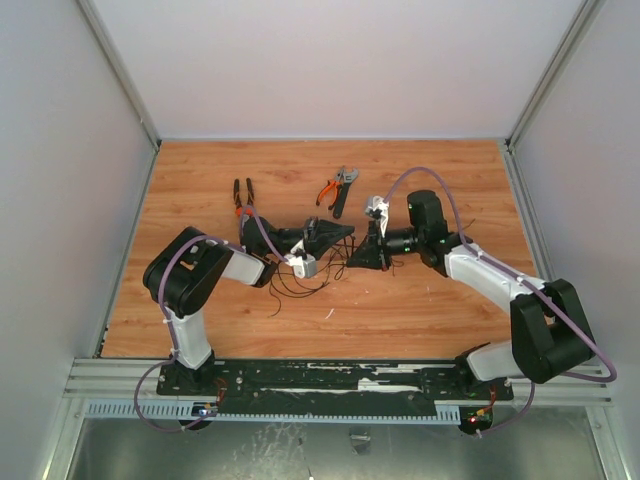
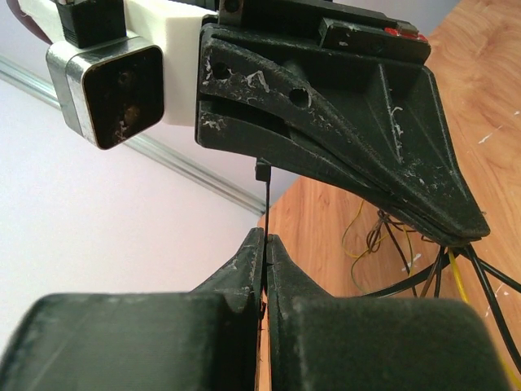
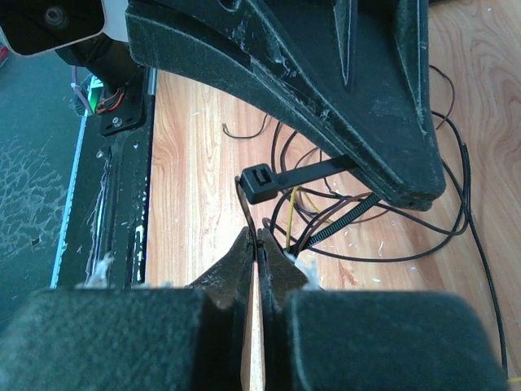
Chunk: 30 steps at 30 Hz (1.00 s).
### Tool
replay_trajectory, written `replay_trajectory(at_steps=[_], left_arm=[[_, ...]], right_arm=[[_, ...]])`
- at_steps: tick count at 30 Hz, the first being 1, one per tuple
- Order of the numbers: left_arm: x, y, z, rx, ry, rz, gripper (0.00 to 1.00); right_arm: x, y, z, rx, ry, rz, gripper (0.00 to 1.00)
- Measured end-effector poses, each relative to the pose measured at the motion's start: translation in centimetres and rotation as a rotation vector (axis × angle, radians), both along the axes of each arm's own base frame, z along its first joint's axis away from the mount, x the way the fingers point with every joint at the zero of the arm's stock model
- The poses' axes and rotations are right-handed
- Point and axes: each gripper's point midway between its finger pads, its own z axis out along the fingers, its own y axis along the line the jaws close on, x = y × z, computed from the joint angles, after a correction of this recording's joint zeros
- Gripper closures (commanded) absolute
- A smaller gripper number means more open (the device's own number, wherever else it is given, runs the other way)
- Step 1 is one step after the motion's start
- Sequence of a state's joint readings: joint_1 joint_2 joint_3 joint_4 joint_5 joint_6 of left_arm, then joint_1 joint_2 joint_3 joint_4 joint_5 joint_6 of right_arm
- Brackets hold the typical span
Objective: Zip-tie the wires
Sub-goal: Tie the cable at the center of the board.
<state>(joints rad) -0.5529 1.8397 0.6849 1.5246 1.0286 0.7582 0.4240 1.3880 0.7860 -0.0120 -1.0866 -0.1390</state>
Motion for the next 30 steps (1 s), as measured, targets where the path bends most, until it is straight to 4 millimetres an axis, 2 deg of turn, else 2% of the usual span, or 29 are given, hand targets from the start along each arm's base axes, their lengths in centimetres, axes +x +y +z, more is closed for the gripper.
replay_trajectory(at_steps=[30], left_arm=[[0.0,0.0,0.0,-0.001,0.000,0.002,1.00]], right_arm=[[0.3,-0.4,-0.9,-0.024,0.027,-0.009,1.00]])
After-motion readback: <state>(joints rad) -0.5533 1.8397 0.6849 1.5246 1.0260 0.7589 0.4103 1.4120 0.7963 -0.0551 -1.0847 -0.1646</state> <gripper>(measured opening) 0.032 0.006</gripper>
